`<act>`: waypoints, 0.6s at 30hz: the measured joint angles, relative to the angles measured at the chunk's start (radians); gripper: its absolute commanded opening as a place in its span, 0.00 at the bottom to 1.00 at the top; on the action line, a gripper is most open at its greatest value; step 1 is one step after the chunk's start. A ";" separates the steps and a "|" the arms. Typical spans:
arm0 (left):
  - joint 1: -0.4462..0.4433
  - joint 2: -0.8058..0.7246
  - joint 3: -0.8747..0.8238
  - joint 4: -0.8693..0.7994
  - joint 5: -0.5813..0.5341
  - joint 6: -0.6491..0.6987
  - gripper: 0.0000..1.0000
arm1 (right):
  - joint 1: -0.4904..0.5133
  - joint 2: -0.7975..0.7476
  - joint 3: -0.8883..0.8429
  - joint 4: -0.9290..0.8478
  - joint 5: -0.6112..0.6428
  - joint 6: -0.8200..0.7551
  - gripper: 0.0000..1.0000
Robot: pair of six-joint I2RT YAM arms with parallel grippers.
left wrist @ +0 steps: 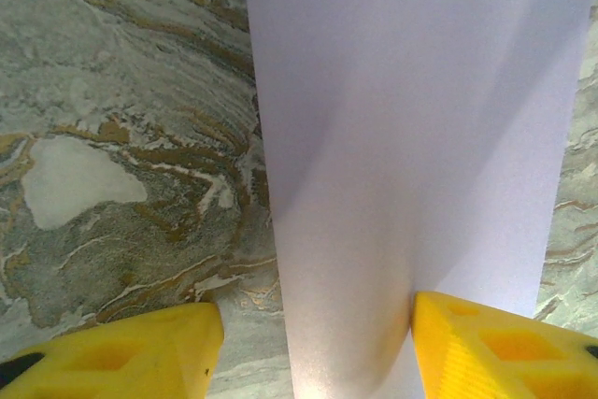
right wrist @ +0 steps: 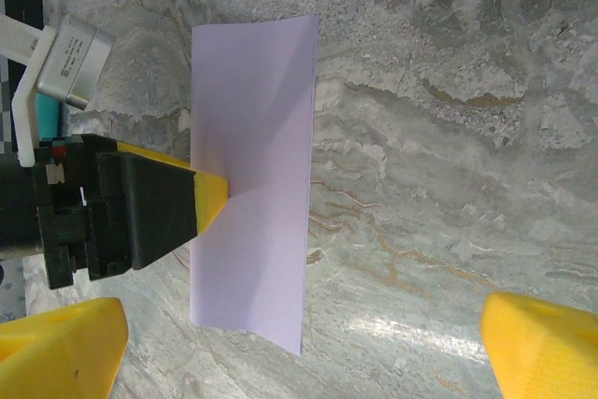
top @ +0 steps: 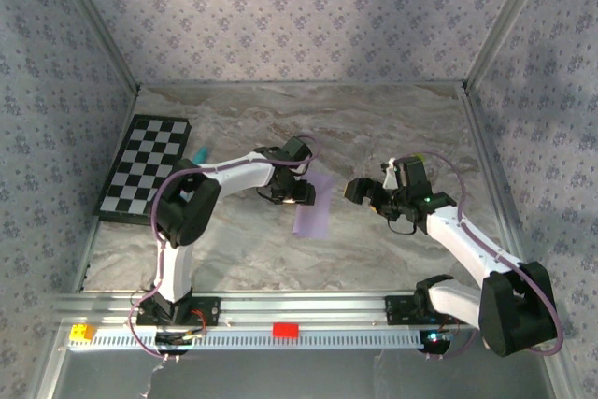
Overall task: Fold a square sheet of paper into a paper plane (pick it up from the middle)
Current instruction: First fold the square sheet of paper in half at the center of the table.
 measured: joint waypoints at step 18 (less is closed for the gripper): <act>-0.006 0.005 0.009 -0.012 -0.014 0.008 0.59 | 0.004 0.005 0.000 0.001 0.000 0.000 0.98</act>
